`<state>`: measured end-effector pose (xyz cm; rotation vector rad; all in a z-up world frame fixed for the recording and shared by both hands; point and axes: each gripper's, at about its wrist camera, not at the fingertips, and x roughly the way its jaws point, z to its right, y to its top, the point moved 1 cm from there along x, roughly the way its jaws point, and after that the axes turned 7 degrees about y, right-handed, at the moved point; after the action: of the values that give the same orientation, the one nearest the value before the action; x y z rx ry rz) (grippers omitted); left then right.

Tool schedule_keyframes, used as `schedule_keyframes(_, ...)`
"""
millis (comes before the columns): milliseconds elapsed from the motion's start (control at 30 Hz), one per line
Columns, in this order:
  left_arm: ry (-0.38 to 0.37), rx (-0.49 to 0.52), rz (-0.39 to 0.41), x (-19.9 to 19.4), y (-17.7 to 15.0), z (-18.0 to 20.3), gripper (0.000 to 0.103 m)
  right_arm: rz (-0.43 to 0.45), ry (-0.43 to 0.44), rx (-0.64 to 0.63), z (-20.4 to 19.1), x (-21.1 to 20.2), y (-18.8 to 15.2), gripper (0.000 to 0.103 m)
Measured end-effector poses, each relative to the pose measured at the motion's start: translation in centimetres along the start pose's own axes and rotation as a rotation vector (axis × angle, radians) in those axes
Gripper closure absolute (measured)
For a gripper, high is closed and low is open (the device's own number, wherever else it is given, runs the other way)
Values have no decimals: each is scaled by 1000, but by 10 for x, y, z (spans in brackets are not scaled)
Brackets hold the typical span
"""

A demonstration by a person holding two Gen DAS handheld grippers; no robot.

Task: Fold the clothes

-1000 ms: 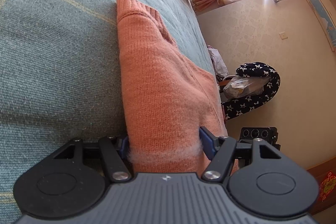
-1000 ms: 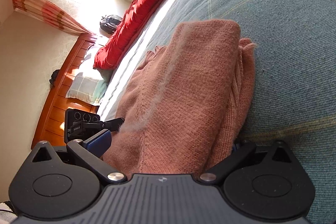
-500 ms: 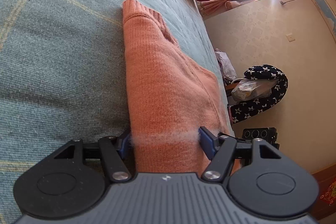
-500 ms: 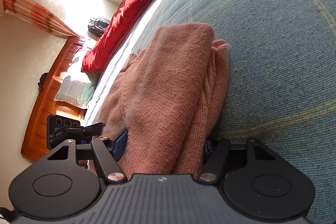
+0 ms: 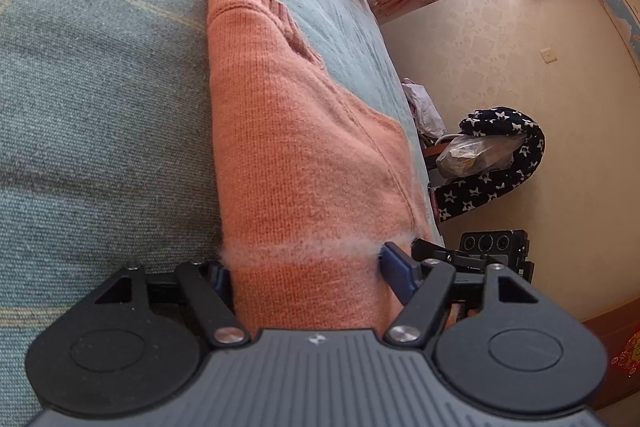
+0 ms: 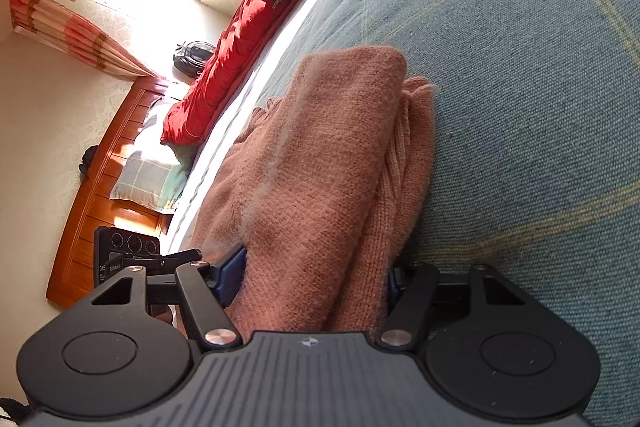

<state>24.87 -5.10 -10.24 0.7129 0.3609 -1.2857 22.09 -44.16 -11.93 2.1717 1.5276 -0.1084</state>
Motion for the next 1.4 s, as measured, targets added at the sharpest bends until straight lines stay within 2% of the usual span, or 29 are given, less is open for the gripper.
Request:
schedule_keyframes(133,7,11,-2,0,0,4,33,-5,4,-3,-4,3,0,25)
schedule_keyframes(300,-9,7,-3,1,0,2,33,-54,45,-30,-13,14,3,0)
schedule_keyframes(400,-33,-5,3,-3,0,2,33,-46,30,-24,-18,16,3,0)
schedule_keyframes(500,-58,-27,6,-5,1,3,33,-18,55,20,-18,11,3,0)
schedule_keyframes(567,-32,-13,10,-6,1,7,35,-9,57,38,-20,10,4,0)
schedule_keyframes(633,11,20,18,-6,1,12,38,-31,17,29,-23,14,5,0)
schedule_keyframes(700,29,32,25,-6,0,14,39,-46,-24,17,-26,14,4,10)
schedule_keyframes(833,0,7,42,-11,-4,10,42,-62,-90,-6,-32,14,3,18)
schedule_keyframes(933,-6,14,35,-11,-3,9,42,-61,-110,-24,-35,13,-1,17)
schedule_keyframes(1000,-8,9,25,-9,-2,6,41,-64,-82,-30,-32,14,-3,5)
schedule_keyframes(1067,-17,0,21,-7,-2,2,41,-66,-49,-23,-29,15,-3,0)
schedule_keyframes(1233,-29,-11,15,-3,-2,-2,40,-58,-2,-10,-23,15,-3,0)
schedule_keyframes(1400,-27,-15,6,-3,-1,-2,39,68,26,75,-16,8,-4,0)
